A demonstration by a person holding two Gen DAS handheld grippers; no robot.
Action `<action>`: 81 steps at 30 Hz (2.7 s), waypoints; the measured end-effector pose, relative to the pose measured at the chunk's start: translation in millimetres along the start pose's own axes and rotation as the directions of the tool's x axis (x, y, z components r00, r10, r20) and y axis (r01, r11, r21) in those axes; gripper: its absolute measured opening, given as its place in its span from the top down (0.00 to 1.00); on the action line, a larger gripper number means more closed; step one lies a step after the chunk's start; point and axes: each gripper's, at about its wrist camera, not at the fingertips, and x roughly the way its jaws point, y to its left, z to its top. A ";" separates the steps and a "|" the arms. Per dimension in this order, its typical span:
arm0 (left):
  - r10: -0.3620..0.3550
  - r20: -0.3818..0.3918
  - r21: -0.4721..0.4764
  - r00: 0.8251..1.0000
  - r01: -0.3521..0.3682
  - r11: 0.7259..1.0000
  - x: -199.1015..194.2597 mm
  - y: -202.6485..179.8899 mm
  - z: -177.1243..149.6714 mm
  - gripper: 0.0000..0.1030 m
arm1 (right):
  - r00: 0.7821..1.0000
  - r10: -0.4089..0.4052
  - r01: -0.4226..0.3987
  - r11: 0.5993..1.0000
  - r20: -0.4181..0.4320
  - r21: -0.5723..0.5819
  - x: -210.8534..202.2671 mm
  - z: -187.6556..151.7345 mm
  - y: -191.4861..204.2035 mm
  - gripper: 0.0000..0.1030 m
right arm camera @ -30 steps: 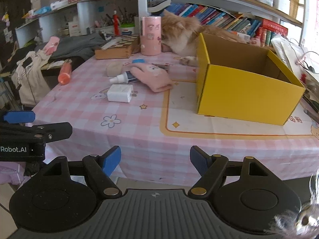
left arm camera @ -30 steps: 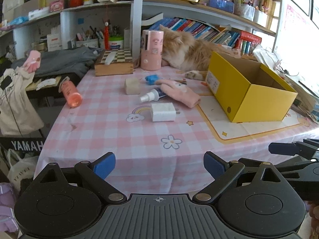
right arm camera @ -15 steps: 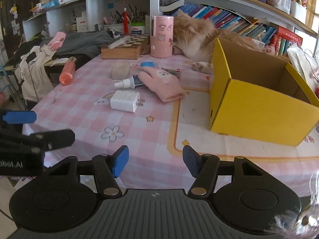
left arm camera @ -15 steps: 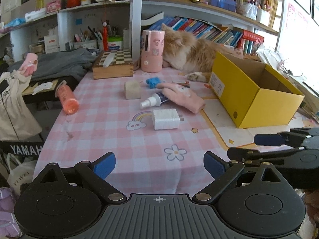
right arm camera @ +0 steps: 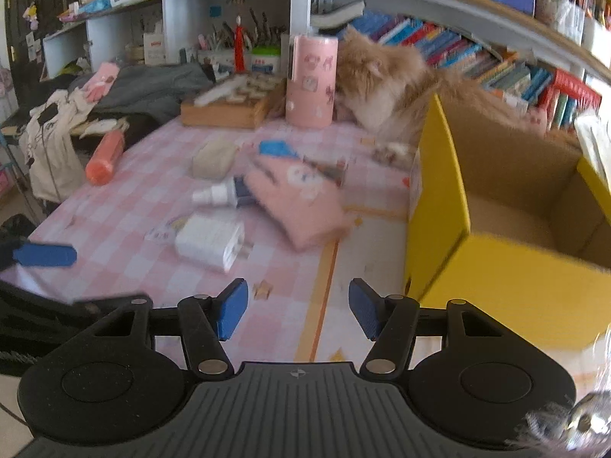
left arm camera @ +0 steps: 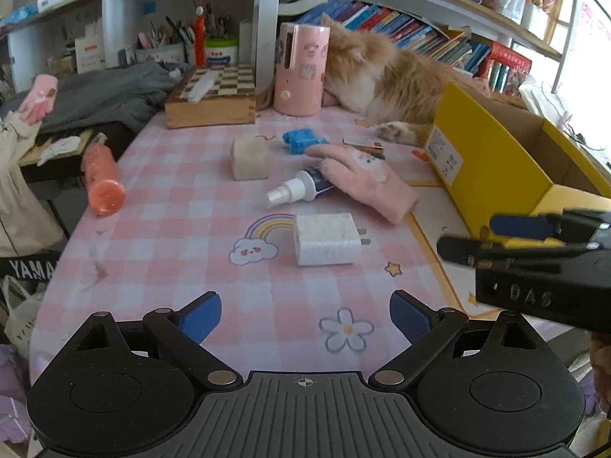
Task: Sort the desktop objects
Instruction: 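Lower the left gripper onto the second white charger while the right gripper approaches the pink glove, then close the left gripper on the white charger while the right gripper grasps the pink glove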
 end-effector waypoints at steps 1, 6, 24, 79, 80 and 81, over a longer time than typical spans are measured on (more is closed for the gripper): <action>-0.002 -0.003 -0.003 1.000 0.001 1.000 4.2 -0.1 2.4 0.07 | 1.000 0.000 0.000 1.000 0.015 -0.006 1.2 3.3 -0.7 0.45; -0.015 0.000 0.002 1.000 0.015 1.000 24.4 -3.5 14.4 0.08 | 0.998 0.015 -0.015 1.000 0.058 0.010 14.2 24.6 -5.6 0.45; -0.034 -0.053 0.035 0.998 0.036 0.999 86.7 -17.0 39.3 0.30 | 0.999 0.049 -0.050 0.997 0.016 0.058 57.0 60.5 -17.4 0.44; -0.056 0.085 -0.214 0.995 0.073 0.974 9.0 47.3 53.6 0.35 | 0.995 0.101 -0.104 0.984 0.026 0.142 69.2 78.2 -20.8 0.82; -0.058 0.091 -0.216 0.994 0.077 0.973 6.9 47.4 54.2 0.35 | 0.994 0.103 -0.106 0.984 0.033 0.140 65.7 78.8 -20.1 0.82; -0.061 0.096 -0.218 0.994 0.081 0.973 4.9 47.5 54.3 0.35 | 0.994 0.105 -0.109 0.984 0.037 0.139 62.8 79.1 -19.7 0.82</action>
